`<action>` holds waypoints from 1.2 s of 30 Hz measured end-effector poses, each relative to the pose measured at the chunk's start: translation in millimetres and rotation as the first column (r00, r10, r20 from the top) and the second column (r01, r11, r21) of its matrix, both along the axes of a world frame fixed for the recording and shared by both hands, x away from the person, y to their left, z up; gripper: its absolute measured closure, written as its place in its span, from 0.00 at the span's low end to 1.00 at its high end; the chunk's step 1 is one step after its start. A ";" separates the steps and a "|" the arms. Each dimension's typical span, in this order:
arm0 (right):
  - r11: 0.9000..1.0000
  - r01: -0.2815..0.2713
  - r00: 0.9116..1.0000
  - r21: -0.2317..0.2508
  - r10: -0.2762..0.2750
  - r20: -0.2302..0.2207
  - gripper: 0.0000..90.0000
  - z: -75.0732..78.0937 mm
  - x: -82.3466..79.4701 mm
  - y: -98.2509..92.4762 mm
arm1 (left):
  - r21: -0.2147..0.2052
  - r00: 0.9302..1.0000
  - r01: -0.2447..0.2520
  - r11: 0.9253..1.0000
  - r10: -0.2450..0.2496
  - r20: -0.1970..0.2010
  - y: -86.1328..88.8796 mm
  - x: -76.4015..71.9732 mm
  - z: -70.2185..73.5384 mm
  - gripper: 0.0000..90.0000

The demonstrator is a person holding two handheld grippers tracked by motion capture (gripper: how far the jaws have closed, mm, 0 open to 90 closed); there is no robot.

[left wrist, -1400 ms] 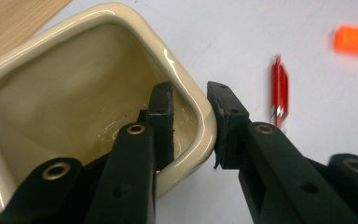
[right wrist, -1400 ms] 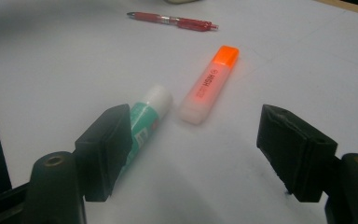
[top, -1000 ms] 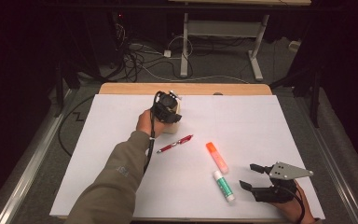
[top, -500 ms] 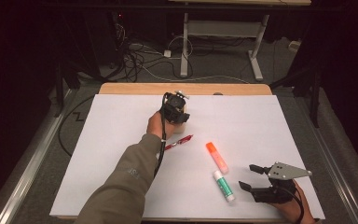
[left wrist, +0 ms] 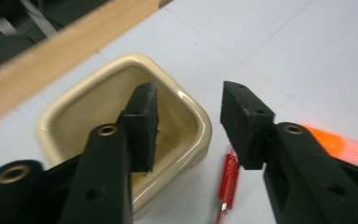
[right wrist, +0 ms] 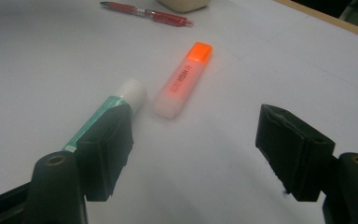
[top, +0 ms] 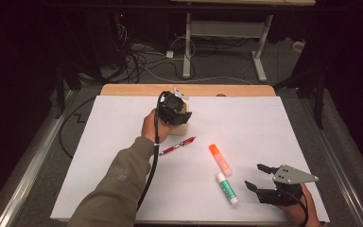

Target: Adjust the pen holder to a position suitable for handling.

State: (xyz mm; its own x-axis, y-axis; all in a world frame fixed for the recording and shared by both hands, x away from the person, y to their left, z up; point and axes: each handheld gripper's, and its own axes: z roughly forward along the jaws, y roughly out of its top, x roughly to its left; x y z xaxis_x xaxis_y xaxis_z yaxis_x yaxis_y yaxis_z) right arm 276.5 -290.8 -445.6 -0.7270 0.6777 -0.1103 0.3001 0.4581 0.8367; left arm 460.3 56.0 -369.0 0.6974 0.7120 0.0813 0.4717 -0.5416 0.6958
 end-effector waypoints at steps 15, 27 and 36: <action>0.999 0.033 0.996 -0.023 -0.031 0.079 0.31 0.3 -1.5 -1.2 | 0.119 0.960 0.085 0.989 -0.114 0.257 26.6 -55.0 4.8 0.49; 0.999 0.038 0.995 -0.021 -0.036 0.097 0.31 -0.4 -3.9 -0.8 | 0.049 0.939 0.105 0.993 -0.115 0.324 64.9 -90.5 -14.1 0.44; 0.999 0.033 0.994 -0.022 -0.031 0.105 0.28 -2.7 -5.7 3.4 | 0.043 0.924 0.131 0.990 -0.137 0.357 87.6 -125.1 -50.9 0.30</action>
State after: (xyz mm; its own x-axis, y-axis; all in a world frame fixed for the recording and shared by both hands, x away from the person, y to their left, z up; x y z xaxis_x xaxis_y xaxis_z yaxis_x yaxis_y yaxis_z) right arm 270.8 -287.4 -448.3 -0.6884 0.6969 -0.2011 0.2262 0.4697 0.8534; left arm 335.2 143.7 -419.8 0.7081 0.6099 0.3559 0.1146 -0.5965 0.7944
